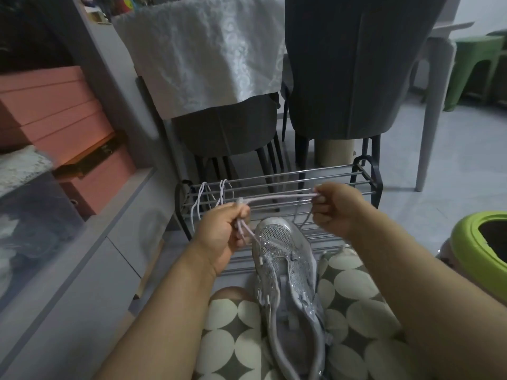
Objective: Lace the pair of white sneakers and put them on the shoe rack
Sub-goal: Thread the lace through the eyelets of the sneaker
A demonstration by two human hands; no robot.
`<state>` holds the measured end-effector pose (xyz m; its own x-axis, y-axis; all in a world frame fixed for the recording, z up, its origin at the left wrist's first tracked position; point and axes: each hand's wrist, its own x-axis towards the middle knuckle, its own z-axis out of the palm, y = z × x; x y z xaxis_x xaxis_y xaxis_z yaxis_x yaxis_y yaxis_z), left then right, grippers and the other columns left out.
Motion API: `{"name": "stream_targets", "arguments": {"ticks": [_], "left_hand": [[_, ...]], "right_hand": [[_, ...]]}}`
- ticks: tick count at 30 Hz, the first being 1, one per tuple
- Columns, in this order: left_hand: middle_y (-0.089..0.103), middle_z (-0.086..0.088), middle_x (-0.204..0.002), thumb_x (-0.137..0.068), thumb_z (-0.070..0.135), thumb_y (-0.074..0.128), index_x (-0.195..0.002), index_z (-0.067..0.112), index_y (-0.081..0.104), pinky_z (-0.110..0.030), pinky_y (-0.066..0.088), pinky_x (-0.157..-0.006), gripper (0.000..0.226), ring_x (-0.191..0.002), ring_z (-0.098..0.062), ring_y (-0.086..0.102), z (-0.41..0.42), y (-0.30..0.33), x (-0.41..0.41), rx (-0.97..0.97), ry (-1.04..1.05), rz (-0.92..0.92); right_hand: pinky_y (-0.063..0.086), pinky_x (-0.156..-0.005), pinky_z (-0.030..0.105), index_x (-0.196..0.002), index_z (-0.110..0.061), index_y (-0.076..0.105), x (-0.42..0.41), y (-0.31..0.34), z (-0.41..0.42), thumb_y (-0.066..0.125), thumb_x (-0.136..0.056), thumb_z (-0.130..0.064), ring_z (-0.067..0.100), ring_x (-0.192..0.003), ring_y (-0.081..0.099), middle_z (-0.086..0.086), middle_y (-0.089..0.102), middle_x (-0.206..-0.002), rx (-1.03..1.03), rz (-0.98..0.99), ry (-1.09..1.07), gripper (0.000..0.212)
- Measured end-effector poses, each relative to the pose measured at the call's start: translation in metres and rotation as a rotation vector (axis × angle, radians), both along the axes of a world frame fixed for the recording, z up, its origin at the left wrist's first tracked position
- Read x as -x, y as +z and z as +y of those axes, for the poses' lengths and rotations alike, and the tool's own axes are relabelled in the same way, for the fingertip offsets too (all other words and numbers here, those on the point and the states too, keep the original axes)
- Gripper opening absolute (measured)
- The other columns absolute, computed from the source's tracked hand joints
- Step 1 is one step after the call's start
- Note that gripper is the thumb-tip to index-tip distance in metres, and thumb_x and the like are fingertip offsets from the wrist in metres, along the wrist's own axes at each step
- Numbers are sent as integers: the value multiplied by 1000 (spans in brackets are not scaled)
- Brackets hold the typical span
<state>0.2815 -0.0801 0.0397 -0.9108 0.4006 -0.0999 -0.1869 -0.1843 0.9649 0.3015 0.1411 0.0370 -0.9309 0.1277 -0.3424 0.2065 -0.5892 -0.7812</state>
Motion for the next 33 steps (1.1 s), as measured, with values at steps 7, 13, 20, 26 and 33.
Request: {"name": "stream_targets", "arguments": {"ticks": [7, 13, 20, 26, 33], "left_hand": [[46, 0, -66, -103, 29, 37, -69, 15, 52, -27, 41, -62, 39, -60, -13, 44, -11, 17, 13, 233, 425, 206], [60, -8, -91, -104, 31, 33, -71, 19, 52, -25, 44, -67, 40, -83, -19, 56, 39, 34, 7, 506, 158, 486], [64, -12, -77, -104, 25, 36, -105, 4, 58, -45, 55, -78, 31, -67, -22, 65, 73, 19, 0, 131, -85, 194], [37, 0, -58, -106, 26, 28, -94, 11, 48, -26, 34, -51, 28, -42, -8, 29, 77, 16, -1, -37, 45, -5], [65, -22, -109, -104, 23, 34, -114, 12, 54, -54, 56, -83, 25, -100, -36, 65, 99, 15, -8, 181, -25, 16]], "right_hand": [[35, -52, 25, -65, -15, 44, 1, 16, 24, 44, -98, -23, 10, -50, 36, -1, 40, -62, -1456, -410, 416, 34], [42, -70, 25, -96, -15, 62, -31, 71, -9, 43, -99, -30, 8, -67, 46, -5, 52, -76, -1898, 168, 849, 24], [36, -56, 25, -90, -12, 64, -25, 86, -7, 50, -95, -38, 13, -59, 43, 1, 53, -69, -1493, 273, 478, 30], [48, -65, 37, -96, -11, 59, -12, 42, 3, 46, -97, -33, 20, -66, 51, 6, 58, -78, -1183, 179, 166, 26], [54, -70, 41, -119, -15, 48, -17, -2, -19, 37, -96, -50, 20, -80, 61, 9, 61, -96, -836, 191, 185, 43]]}}
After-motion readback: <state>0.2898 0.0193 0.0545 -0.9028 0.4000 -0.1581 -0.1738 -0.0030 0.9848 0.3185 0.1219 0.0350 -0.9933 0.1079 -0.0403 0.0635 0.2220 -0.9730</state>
